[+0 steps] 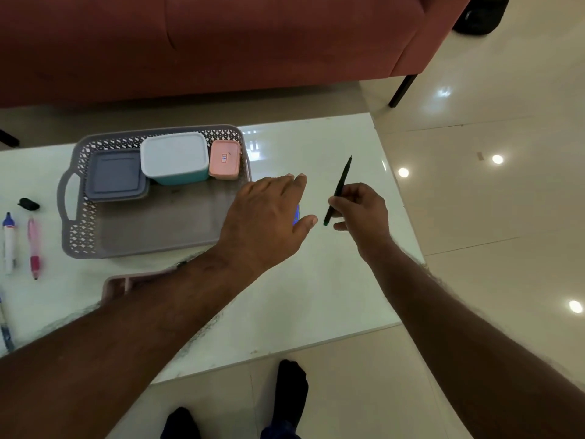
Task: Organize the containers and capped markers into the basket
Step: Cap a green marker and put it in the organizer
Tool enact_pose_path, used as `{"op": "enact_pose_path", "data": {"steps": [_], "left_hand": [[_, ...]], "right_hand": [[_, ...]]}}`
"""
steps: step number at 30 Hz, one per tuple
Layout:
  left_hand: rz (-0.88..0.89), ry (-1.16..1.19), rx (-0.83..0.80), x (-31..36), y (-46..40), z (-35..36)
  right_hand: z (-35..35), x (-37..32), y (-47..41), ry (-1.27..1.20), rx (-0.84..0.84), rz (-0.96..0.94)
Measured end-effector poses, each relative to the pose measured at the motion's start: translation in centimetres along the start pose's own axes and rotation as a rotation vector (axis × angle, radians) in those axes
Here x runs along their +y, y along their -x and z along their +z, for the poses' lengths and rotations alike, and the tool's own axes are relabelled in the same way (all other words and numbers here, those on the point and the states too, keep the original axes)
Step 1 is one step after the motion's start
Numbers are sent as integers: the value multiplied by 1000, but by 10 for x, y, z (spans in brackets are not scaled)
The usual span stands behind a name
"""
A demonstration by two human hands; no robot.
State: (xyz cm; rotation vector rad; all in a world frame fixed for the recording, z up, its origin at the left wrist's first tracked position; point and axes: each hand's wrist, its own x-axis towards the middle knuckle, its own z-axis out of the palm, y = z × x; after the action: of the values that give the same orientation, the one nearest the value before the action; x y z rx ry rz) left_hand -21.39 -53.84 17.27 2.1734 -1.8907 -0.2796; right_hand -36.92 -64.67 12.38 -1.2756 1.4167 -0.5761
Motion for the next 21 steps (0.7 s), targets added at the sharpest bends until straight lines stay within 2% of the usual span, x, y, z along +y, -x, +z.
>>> {"op": "enact_pose_path", "data": {"steps": [6,11,18,21], "left_hand": [[-106,148,-56,-7,4,-1],[-130,232,57,-11,7,2],[-164,242,74,-12,8,-5],[-213,242,33,-17,8,-7]], "right_hand": [[7,-35,24,-151,-291,-59],[13,-47,29,-88,-431,-86],[11,-49,24,-23,-457,-96],[-1,-35,0,79,-246,-41]]}}
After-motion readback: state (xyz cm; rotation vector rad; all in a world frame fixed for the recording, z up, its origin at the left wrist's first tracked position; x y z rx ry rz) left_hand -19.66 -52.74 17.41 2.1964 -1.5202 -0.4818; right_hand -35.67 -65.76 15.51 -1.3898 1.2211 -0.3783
